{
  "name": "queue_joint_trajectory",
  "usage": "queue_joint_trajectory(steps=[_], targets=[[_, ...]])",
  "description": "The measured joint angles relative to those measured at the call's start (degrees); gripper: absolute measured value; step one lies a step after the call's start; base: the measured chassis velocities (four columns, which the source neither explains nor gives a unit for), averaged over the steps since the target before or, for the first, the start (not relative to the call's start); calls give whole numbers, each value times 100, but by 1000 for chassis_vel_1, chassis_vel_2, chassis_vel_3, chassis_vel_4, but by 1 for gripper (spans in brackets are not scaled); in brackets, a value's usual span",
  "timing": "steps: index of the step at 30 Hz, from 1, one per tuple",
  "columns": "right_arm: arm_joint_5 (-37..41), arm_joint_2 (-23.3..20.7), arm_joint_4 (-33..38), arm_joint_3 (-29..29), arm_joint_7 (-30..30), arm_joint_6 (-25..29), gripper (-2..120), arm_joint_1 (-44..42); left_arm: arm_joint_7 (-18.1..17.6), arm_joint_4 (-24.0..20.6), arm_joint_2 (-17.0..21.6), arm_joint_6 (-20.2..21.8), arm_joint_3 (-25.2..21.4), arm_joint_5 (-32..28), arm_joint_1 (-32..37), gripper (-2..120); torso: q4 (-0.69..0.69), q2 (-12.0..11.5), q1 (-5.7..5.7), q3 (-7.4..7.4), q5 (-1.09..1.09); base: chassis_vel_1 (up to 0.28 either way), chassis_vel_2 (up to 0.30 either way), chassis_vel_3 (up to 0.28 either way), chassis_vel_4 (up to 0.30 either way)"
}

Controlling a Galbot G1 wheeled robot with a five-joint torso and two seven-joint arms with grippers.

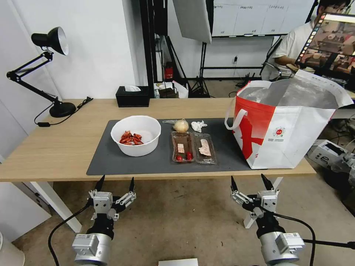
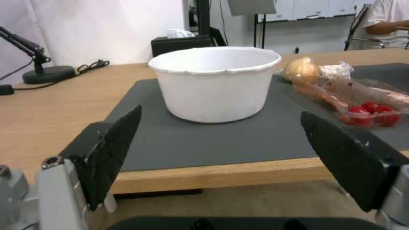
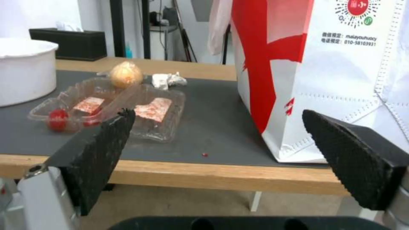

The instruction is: Pick up the trash from the table and place it into the takeout bag.

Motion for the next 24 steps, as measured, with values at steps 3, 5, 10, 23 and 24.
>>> queue_joint_trajectory(steps=[3,5,10,23,24], targets=[[0,0,0,0,0,0,100,0,0,0,0,0,0,0,0,100,0,0,0,0,0,0,0,0,0],[0,0,0,0,0,0,100,0,0,0,0,0,0,0,0,100,0,0,0,0,0,0,0,0,0],[0,0,0,0,0,0,100,0,0,0,0,0,0,0,0,100,0,0,0,0,0,0,0,0,0],[689,-703,155,150,115,-964,100,355,-210,-174,143,810,-110,-387,-309,100,0,0,0,0,1,0,0,0,0],[874,-888,200,189,146,-1224,100,448,-274,-234,190,1077,-147,-515,-404,100,1,0,0,0,1,0,0,0,0]])
